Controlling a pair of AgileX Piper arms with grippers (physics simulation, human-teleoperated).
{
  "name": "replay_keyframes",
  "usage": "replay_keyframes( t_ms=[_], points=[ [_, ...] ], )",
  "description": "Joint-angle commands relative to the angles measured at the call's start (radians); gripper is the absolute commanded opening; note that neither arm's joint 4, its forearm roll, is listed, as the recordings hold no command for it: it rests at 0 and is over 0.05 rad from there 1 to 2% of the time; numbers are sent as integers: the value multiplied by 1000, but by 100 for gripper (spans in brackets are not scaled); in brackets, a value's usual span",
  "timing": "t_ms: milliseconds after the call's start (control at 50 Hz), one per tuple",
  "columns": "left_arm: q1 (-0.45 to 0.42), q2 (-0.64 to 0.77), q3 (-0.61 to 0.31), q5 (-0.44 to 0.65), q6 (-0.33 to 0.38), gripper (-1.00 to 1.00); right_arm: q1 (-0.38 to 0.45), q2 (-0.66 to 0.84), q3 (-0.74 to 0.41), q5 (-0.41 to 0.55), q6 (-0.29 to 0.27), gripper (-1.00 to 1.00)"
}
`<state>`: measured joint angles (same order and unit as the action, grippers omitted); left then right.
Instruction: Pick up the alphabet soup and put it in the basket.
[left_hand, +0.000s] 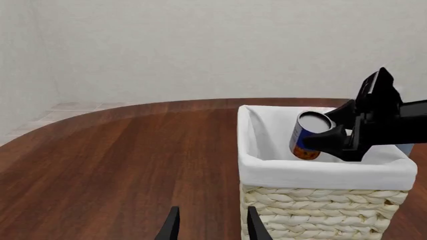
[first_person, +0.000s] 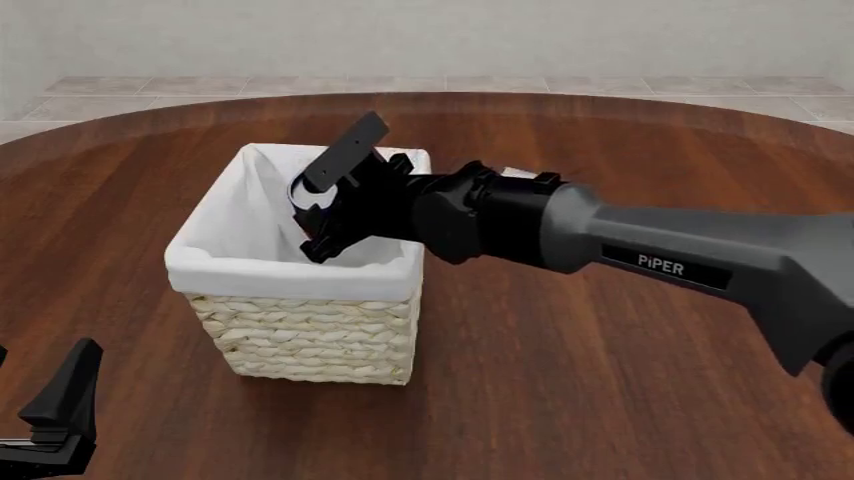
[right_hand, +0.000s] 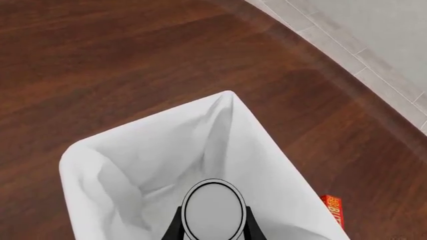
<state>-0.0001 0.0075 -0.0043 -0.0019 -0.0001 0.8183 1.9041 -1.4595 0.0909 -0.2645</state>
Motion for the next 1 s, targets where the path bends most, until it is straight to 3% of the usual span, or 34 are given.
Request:
replay_keyframes(
  t_ms=[20, 360, 380, 1000],
  points=[
    [0, 0, 0, 0, 0, 100, -2, -1, -13, -3, 24, -100],
    [0, 0, 0, 0, 0, 100, -1, 1, -19, 2, 37, -100],
    [0, 0, 0, 0, 0, 100, -2, -2, -17, 0, 36, 100],
    [0, 0, 0, 0, 0, 100, -14, -18, -32, 20, 58, 100]
  ],
)
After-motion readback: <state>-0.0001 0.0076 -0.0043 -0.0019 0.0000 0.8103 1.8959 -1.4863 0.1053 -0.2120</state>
